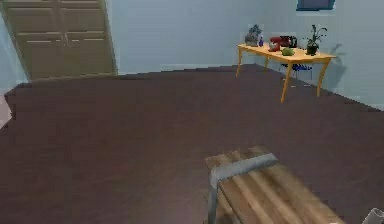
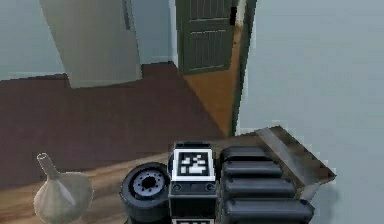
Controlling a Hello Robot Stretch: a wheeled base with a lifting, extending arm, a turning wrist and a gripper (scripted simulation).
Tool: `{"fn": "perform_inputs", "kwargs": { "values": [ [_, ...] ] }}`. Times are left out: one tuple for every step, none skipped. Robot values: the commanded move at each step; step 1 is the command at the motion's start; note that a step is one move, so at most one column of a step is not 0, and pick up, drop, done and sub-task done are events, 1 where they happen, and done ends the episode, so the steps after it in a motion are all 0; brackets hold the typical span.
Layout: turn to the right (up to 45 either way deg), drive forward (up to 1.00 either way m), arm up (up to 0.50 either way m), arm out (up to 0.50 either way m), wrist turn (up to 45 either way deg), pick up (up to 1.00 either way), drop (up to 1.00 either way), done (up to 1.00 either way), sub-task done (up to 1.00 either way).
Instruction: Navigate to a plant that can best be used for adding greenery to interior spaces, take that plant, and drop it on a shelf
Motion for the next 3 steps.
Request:
{"fn": "perform_inputs", "kwargs": {
  "values": [
    [-45.0,0.0,0.0,0.0,0.0,0.0,0.0,0.0,0.0],
    [-27.0,0.0,0.0,0.0,0.0,0.0,0.0,0.0,0.0],
    [45.0,0.0,0.0,0.0,0.0,0.0,0.0,0.0,0.0]
  ]
}}
